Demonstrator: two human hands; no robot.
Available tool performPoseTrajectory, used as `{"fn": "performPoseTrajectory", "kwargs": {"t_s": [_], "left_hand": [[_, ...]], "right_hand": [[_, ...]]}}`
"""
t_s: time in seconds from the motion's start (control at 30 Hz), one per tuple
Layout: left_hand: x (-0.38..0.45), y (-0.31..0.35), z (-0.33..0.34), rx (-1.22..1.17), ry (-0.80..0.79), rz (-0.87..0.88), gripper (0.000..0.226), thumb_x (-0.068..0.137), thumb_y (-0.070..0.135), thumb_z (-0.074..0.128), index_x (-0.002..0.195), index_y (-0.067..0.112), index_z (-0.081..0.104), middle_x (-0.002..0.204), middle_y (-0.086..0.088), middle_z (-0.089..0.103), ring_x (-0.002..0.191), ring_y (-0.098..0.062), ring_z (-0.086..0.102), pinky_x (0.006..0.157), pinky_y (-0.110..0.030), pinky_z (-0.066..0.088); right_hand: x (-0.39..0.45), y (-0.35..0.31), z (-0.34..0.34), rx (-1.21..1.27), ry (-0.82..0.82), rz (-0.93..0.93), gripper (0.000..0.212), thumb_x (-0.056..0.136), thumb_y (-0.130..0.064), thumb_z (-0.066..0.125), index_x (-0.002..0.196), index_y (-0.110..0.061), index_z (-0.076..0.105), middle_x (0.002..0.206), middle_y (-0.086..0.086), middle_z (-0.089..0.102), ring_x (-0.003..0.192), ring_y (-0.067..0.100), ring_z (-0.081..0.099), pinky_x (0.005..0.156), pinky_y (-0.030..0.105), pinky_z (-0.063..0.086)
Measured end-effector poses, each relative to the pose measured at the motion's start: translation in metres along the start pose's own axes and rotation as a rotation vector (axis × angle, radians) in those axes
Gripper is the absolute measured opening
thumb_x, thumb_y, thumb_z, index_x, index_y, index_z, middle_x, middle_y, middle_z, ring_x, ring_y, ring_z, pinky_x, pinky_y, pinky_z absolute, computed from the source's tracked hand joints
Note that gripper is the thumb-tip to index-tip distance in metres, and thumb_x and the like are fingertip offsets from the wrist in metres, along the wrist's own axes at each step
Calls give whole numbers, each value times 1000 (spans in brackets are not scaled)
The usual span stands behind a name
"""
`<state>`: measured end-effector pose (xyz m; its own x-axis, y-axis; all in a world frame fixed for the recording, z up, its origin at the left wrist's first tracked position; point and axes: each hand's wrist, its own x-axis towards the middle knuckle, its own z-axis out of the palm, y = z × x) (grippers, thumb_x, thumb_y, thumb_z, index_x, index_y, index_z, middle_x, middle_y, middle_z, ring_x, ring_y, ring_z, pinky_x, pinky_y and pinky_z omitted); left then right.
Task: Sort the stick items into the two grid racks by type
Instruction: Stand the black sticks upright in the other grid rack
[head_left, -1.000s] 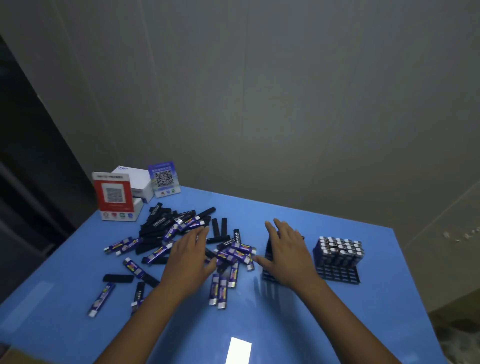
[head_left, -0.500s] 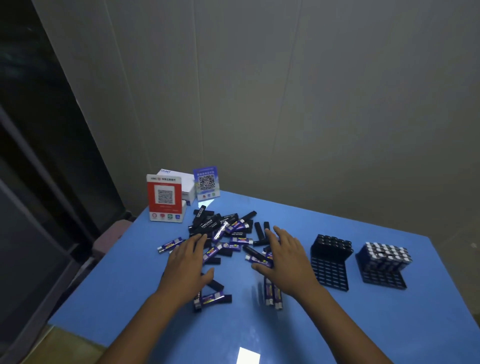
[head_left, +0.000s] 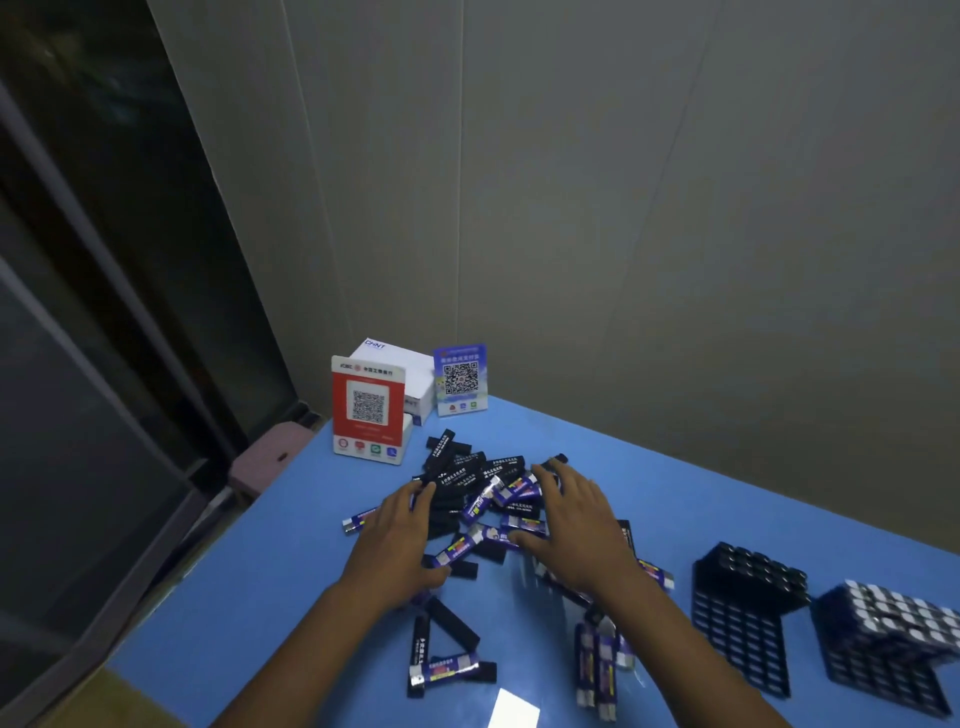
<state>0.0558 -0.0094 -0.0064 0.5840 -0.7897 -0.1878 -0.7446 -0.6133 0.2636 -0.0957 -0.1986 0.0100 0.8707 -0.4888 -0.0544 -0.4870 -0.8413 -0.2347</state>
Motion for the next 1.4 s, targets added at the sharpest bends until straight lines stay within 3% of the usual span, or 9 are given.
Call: {"fn": "performPoseTrajectory", "kwargs": {"t_s": [0.27,0.5,0.67,0.87,1.27,1.4], "left_hand": [[48,-8,26,71,-199,-34,138,63,64,79,154,20,-14,162,-10,-14,150,-31,-7,120,-49,22],[82,-20,30,141,-245,7,140,64,59,80,152,19,-20,160,-16,-18,149,-36,-11,120,-48,18],[100,-20,27,156,-255,76,141,62,53,83,153,16,-17,161,-16,-11,148,-36,0,119,-44,22],[103,-20,33,209,-166,139,132,63,56,76,155,12,-9,155,-14,13,134,-33,25,107,-40,37],[117,-10,29,274,-216,116,119,67,46,79,153,7,6,149,-12,26,133,-32,31,105,-43,38],[118,-7,29,260,-197,98,98,75,37,76,147,7,17,142,-12,36,127,-30,38,98,-40,42]], "right_hand": [[40,11,23,55,-67,8,86,89,-64,53,157,-21,21,164,6,18,150,24,17,123,45,17],[60,16,34,78,-74,29,83,89,-63,55,154,-21,25,161,3,24,148,24,24,122,43,19],[66,15,35,85,-51,65,79,90,-63,55,152,-22,28,156,0,31,142,21,31,119,40,25],[66,14,29,50,-19,100,69,93,-57,55,148,-22,33,145,-2,38,132,21,39,113,34,30],[58,12,26,29,-21,170,58,92,-50,55,141,-25,37,132,-3,47,121,20,45,106,33,34],[52,15,22,7,-27,196,52,93,-48,53,138,-28,36,125,-3,47,117,21,46,103,33,35]]}}
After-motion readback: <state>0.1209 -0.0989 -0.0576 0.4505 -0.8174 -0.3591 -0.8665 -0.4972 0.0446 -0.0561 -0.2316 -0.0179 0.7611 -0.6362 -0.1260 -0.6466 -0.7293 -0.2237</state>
